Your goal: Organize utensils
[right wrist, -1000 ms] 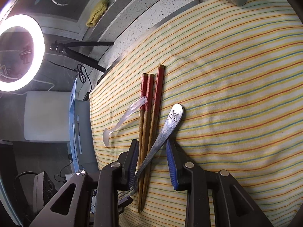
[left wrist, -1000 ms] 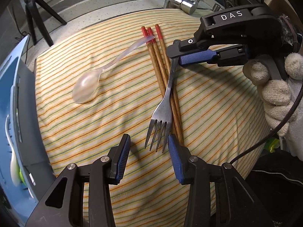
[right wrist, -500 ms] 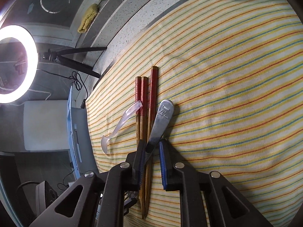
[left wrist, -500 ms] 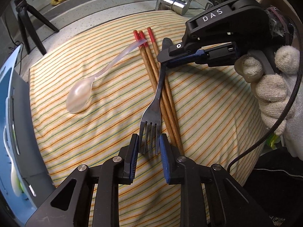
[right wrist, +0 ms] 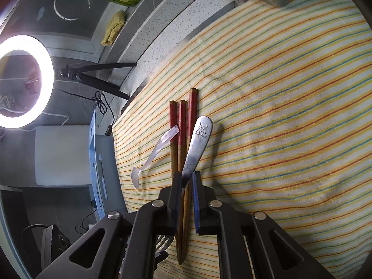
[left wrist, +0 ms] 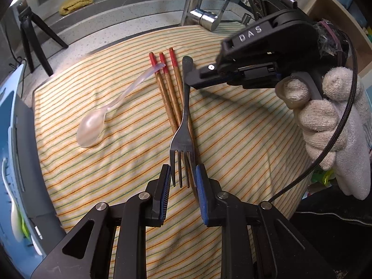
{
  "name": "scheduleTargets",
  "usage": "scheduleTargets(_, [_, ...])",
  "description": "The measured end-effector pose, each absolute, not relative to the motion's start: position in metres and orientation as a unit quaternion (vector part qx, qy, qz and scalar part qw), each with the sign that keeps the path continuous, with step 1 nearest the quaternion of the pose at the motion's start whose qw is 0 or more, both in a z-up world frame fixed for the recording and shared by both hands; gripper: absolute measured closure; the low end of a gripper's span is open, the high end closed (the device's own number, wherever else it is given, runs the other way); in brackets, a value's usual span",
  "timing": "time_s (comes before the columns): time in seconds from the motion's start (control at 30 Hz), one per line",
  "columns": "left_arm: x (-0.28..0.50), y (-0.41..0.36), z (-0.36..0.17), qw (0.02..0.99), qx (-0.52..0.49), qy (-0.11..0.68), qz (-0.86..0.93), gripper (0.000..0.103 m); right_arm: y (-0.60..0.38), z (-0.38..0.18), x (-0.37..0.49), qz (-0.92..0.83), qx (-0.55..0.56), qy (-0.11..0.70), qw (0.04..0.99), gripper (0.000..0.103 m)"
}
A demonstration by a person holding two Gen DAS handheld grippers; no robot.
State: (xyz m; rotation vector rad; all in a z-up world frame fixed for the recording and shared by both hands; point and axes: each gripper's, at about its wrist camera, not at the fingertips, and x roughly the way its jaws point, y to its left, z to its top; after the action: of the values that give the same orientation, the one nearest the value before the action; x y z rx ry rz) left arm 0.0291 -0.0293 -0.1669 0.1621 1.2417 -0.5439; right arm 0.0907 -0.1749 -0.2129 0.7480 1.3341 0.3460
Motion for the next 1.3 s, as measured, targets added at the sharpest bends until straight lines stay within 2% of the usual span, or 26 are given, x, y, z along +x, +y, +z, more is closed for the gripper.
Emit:
scheduleTargets(0.23, [0.023,-0.020,-0.162,0.780,0.068,0.569,-0.252,0.083,-0.164,-0.197,0.093,0.171,0.317,0.596,0.717,0.103])
scheduleTargets(0.27, [0.023,-0.020,-0.164,0.779,0.065,0.570,-0.251,0.083,-0.164,-0.197,0.092,0.169,0.313,0.598,0.718,0.099])
scheduleTargets(0.43, [0.025,-0.018,-0.164,0.781,0.048,0.570,-0.253,0.083,-0.164,-0.204,0.086,0.177,0.310,0.612,0.705,0.098])
scheduleTargets(0.7, [0.025,-0.013,-0.160,0.782,0.041,0.567,-0.256,0.083,-0.163,-0.208,0.083,0.184,0.323,0.618,0.693,0.091])
scheduleTargets(1.3, [0.024,-0.016,-0.159,0.780,0.052,0.567,-0.259,0.083,-0.164,-0.216,0.085,0.175,0.322,0.623,0.691,0.091])
